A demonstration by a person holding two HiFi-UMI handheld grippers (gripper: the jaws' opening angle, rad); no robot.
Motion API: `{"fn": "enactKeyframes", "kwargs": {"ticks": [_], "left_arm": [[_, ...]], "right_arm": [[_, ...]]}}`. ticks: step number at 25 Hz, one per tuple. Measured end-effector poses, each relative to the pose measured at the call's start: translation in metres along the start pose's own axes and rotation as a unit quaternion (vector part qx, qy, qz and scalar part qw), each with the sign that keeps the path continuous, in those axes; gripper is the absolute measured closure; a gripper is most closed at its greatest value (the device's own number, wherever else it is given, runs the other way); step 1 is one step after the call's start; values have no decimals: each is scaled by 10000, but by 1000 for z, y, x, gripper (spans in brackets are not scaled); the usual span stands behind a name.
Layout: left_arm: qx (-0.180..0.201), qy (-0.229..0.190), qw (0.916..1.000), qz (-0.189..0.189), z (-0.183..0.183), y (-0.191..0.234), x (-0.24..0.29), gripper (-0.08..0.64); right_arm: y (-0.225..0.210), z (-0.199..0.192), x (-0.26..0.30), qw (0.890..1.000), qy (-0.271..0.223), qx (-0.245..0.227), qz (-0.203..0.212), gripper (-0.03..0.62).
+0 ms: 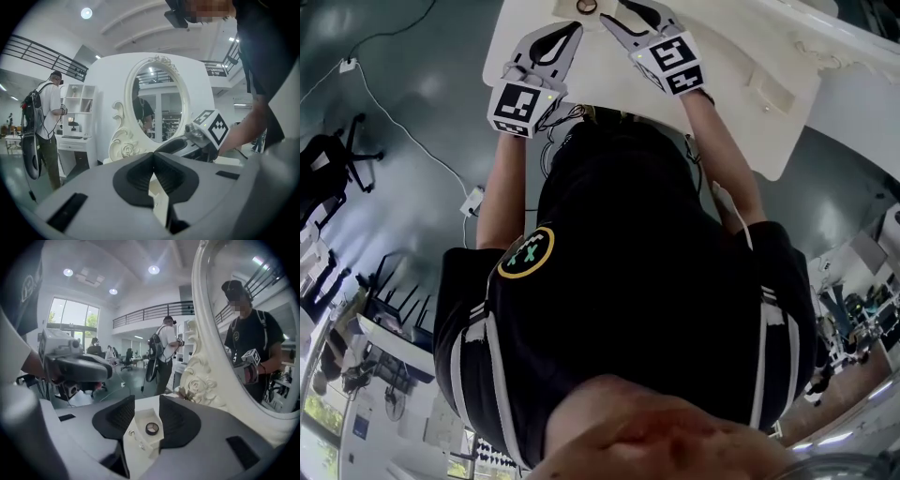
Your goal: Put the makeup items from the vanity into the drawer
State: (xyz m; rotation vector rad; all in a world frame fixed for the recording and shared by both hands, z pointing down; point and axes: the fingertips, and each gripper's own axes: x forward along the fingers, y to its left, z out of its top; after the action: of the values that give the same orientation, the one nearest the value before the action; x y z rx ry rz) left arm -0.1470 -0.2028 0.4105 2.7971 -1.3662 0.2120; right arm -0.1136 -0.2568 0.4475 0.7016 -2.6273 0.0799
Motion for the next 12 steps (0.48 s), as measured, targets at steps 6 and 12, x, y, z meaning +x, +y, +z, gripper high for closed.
{"fn": "enactKeyframes", "kwargs": {"ticks": [6, 12], "left_arm": [[133, -99, 9995, -251, 16, -6, 9, 541], [203, -213, 9973, -680, 35, -37, 31, 541]], "right_arm": [[-1, 25, -53, 9965, -639, -205, -490, 528], [-7, 28, -106, 9918, -762, -199, -1006, 546]]}}
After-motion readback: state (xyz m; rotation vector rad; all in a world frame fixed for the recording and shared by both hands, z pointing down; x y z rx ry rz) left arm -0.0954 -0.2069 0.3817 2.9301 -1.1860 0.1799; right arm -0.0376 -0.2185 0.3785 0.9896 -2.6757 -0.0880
